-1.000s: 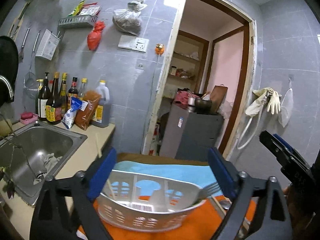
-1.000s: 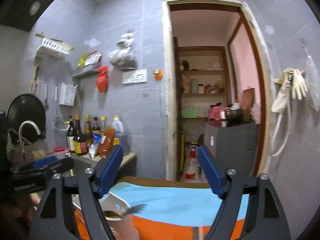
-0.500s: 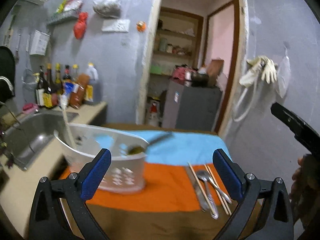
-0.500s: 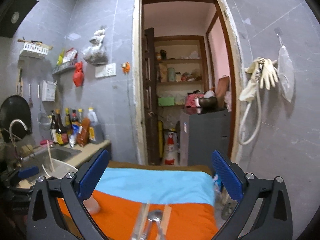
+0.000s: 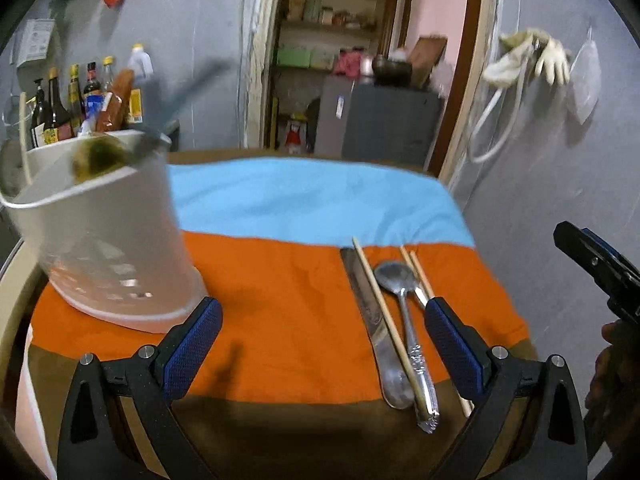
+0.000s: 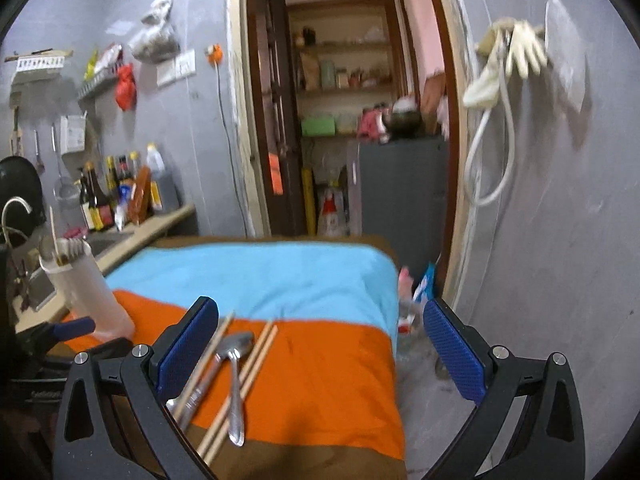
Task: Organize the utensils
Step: 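Move both tools back down toward the remaining knife, spoon and chopsticks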
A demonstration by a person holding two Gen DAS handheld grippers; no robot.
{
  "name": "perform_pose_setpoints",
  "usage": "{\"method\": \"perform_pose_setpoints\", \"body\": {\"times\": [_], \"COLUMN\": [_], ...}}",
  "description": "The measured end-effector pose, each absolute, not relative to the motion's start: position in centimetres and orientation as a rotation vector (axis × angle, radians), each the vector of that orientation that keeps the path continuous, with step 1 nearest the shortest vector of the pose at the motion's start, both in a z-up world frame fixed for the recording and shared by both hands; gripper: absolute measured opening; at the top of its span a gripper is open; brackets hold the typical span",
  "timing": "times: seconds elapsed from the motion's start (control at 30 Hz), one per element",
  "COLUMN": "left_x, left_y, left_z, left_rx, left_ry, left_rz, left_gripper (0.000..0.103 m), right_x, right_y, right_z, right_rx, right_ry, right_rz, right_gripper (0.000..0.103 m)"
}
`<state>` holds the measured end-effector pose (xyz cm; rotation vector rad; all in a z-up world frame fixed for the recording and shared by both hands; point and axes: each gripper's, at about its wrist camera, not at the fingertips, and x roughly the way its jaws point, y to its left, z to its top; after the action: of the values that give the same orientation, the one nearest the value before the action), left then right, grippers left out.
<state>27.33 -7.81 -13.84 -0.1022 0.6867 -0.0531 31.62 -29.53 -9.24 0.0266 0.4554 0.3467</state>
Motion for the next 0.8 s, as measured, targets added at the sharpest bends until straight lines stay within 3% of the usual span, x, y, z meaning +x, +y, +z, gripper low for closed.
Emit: {"method": "perform_pose_setpoints", "body": {"times": [0.1, 0.23, 0.8], "left_x": [28.4, 30.1, 34.1], "left_y": [-8.5, -8.9, -10.7], "left_z": [-15.2, -17.3, -18.6], "left_rx": [-0.062, -0.030, 0.064], "left_ry": [0.741, 0.869, 0.942], "left_rz": [-0.057, -0.034, -0.079], "left_gripper": [0.090, 0.064, 0.063], "right_x": [32.9, 33.9, 36.5], "right_y": [-29.6, -29.3, -28.7], "right_z": [-10.8, -11.9, -14.1], "right_rx": [0.038, 0.030, 0.026], "right_ry": [0.524, 0.573, 0.683], "right_rz": [0.374, 0.409, 0.459], "right_gripper": [0.095, 0.086, 0.084]}}
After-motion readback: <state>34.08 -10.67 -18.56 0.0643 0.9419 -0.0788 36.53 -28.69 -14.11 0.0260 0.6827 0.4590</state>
